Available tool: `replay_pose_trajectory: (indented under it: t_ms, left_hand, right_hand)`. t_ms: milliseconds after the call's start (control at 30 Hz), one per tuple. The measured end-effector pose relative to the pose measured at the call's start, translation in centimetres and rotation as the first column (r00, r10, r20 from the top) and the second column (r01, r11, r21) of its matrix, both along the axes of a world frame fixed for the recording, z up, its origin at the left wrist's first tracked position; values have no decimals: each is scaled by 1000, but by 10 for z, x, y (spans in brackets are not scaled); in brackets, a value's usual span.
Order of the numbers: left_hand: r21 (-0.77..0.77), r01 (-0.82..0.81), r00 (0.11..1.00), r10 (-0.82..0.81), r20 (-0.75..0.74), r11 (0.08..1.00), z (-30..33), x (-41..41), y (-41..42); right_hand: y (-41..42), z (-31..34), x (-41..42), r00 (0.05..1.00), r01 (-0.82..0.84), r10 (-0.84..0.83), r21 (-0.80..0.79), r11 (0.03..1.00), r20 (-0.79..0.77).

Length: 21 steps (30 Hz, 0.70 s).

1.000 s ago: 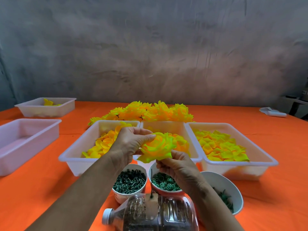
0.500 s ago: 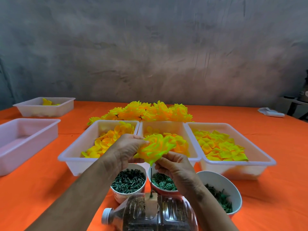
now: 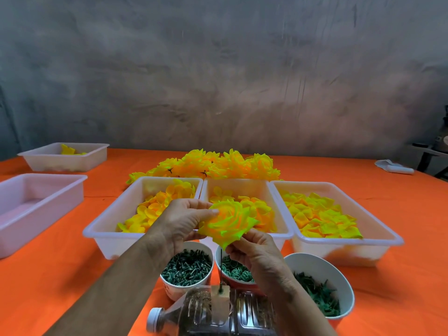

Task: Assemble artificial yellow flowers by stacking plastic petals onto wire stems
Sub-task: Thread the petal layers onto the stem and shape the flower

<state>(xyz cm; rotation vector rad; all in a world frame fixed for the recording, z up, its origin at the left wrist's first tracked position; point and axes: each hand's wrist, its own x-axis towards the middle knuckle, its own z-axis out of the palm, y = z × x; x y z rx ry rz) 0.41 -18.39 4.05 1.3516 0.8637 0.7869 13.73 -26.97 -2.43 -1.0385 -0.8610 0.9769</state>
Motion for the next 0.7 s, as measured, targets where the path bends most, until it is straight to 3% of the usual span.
replay_pose_trajectory:
  t_ms: [233,500,700]
  left_hand:
    - [-74,-17,992,26,120,997,4,1,-2]
    - [-123,53,994,-41,101,991,2,1,-3]
    - [-49,-13,996,17,93,999,0,0,-2]
  right_hand:
    - [3,0,-3,999,21,-21,2,1000,-36]
    - [-3,3,0,997,29,-28,8,1000,-72]
    - [-3,-2,-3,997,70,-71,-44,997,-38]
